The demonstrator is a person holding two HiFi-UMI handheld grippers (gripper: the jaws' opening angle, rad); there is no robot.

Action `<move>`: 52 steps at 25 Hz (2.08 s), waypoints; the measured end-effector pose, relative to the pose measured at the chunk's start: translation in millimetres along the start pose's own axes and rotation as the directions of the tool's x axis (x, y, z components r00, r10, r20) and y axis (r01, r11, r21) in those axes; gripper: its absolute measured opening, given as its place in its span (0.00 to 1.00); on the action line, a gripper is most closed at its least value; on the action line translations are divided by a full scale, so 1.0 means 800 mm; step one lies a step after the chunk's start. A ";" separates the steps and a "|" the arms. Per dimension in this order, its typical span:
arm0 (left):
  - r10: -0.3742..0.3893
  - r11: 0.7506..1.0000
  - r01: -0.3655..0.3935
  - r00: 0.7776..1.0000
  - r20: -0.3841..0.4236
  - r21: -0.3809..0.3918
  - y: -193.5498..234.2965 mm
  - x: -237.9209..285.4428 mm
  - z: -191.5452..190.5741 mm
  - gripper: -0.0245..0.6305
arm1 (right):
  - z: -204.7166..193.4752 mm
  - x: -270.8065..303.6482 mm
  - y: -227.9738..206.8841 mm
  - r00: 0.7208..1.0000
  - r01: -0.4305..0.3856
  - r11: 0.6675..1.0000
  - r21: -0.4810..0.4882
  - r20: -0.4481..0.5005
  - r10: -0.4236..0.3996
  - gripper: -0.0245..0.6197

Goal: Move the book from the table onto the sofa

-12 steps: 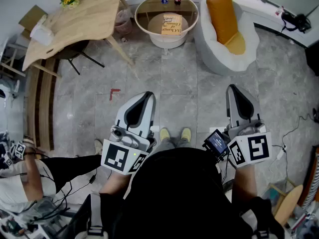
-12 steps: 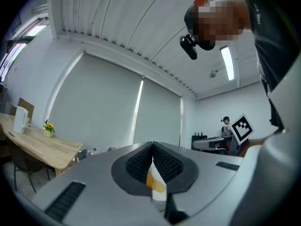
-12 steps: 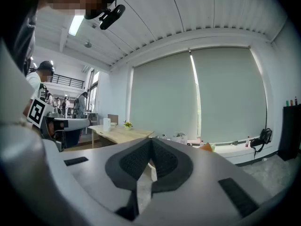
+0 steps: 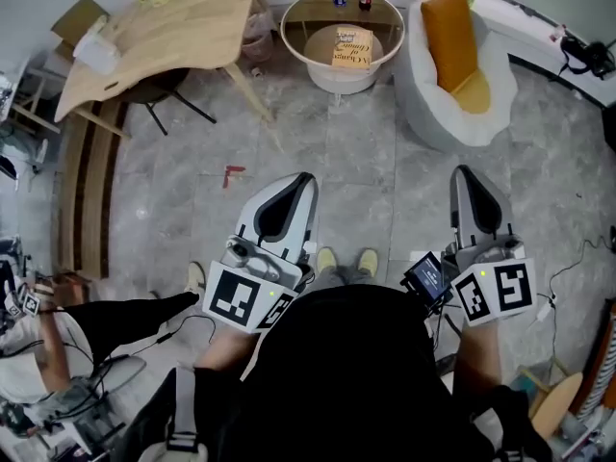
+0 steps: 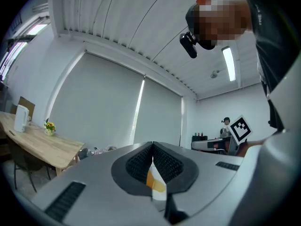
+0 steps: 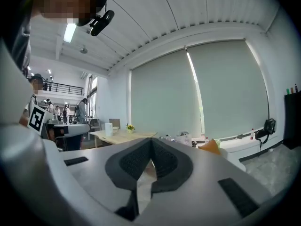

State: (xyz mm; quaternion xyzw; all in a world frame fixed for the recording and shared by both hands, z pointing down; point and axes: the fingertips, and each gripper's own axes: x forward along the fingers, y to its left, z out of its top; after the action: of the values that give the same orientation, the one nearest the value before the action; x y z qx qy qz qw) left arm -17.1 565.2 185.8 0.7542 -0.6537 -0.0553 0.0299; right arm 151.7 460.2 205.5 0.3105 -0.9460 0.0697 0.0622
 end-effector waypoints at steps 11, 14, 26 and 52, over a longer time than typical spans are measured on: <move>0.020 1.000 -0.020 1.000 0.016 -0.010 0.028 -0.032 0.005 0.06 | -0.008 0.005 0.056 0.999 -0.038 0.999 -0.015 -0.006 0.038 0.05; 0.033 0.999 -0.033 0.999 0.023 -0.011 0.039 -0.041 0.009 0.06 | -0.007 0.009 0.068 0.999 -0.046 0.999 -0.012 -0.012 0.046 0.05; 0.046 0.999 -0.046 0.998 0.048 -0.002 0.083 -0.093 0.013 0.06 | -0.008 0.028 0.144 0.995 -0.096 0.994 -0.059 -0.022 0.095 0.05; 0.048 0.998 -0.047 0.999 0.024 -0.028 0.107 -0.087 -0.003 0.06 | -0.016 0.044 0.151 0.996 -0.089 0.995 -0.054 -0.037 0.087 0.05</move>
State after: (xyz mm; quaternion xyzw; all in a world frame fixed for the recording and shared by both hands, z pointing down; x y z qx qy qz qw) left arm -110.5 621.3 201.7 0.7372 -0.6709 -0.0727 0.0335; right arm 52.6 538.0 212.3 0.2655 -0.9591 0.0516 0.0839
